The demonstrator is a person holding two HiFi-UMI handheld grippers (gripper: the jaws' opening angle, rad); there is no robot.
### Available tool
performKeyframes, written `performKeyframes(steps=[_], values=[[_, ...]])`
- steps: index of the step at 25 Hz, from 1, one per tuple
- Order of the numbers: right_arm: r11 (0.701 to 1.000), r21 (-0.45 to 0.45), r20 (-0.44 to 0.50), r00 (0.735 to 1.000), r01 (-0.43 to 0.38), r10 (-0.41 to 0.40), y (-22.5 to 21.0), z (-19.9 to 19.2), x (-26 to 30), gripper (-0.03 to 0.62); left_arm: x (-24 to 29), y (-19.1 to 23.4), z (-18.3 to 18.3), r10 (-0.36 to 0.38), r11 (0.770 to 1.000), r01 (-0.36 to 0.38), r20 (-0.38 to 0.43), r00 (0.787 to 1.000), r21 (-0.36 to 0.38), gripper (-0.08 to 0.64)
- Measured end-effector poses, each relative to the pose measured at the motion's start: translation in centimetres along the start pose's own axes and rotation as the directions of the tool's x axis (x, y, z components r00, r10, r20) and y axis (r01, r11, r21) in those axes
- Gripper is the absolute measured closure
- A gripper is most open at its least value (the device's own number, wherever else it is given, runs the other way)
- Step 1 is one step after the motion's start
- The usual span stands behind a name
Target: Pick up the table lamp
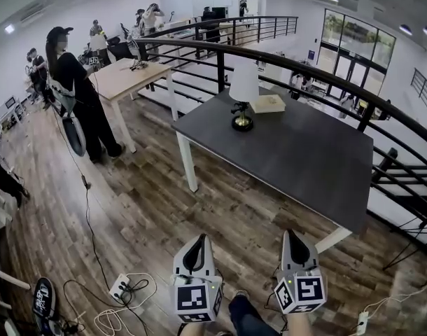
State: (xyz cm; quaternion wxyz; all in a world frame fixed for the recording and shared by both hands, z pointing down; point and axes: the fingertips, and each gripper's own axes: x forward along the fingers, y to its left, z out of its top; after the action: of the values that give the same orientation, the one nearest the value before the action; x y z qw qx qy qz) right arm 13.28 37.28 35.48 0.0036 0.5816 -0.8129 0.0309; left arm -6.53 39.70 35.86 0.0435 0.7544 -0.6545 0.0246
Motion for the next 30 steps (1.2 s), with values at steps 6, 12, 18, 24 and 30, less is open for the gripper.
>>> performKeyframes(steps=[6, 12, 18, 24, 30], values=[[0.999, 0.005, 0.010, 0.999, -0.037, 0.037, -2.6, 0.9, 6.3, 0.598, 6.1, 0.2, 1.3, 0.033, 0.999, -0.033, 0.005, 0.999, 0.000, 0.549], [0.998, 0.007, 0.014, 0.998, -0.055, 0.055, -5.6, 1.8, 10.9, 0.600, 11.2, -0.4, 2.6, 0.055, 0.998, -0.055, 0.010, 0.998, 0.002, 0.549], [0.998, 0.011, 0.020, 0.998, -0.063, 0.063, -7.5, 1.9, 14.2, 0.598, 14.7, -0.6, 2.7, 0.063, 0.998, -0.063, 0.004, 0.998, 0.004, 0.549], [0.997, 0.022, 0.001, 0.997, -0.072, 0.072, -7.5, 1.5, 16.6, 0.598, 16.9, 0.0, 2.5, 0.065, 0.998, -0.065, -0.014, 0.998, -0.003, 0.549], [0.996, 0.025, -0.010, 0.996, -0.087, 0.087, -7.4, 0.6, 19.8, 0.598, 20.1, 1.0, 1.8, 0.066, 0.998, -0.066, -0.027, 0.997, -0.008, 0.549]])
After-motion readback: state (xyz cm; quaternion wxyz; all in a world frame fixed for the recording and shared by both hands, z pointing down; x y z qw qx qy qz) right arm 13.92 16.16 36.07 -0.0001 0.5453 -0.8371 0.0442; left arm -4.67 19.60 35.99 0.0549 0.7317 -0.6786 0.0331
